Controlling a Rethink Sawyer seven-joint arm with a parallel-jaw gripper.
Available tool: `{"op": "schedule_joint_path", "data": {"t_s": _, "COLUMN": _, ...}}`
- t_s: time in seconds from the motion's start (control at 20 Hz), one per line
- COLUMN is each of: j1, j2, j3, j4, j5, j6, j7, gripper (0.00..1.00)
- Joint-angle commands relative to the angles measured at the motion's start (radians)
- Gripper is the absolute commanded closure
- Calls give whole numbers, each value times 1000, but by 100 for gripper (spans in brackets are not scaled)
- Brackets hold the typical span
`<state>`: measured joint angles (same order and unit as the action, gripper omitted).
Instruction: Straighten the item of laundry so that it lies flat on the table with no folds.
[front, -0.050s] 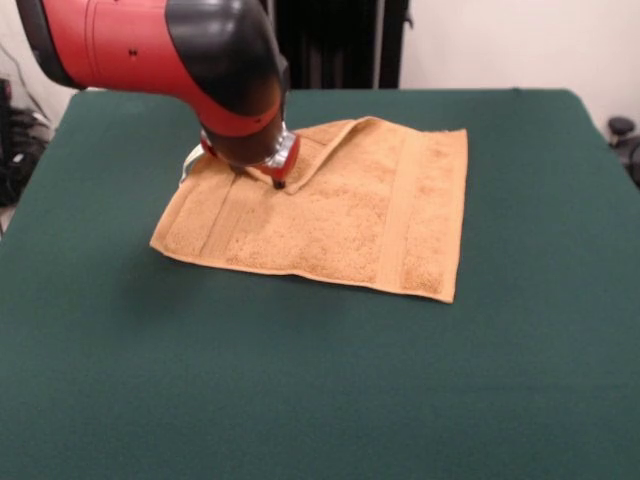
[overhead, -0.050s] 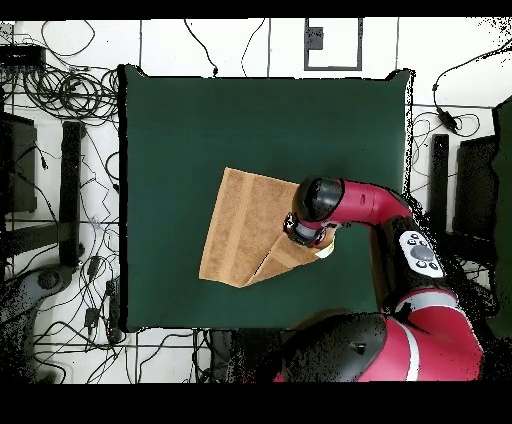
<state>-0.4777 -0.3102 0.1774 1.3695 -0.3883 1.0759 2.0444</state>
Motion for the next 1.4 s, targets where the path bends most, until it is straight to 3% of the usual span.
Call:
{"op": "schedule_joint_path", "data": {"t_s": 0.05, "j1": 48, "j2": 169, "j3": 121, "j4": 44, "j5": -75, "j6": 74, "j7": -293, "gripper": 0}}
{"op": "schedule_joint_path", "data": {"t_s": 0.95, "j1": -8, "j2": 118, "j3": 126, "j4": 57, "j5": -87, "j6": 206, "j7": -388, "gripper": 0}}
{"op": "schedule_joint_path", "data": {"t_s": 1.4, "j1": -61, "j2": 169, "j3": 129, "j4": -76, "j5": -131, "j6": 323, "j7": -500, "gripper": 0}}
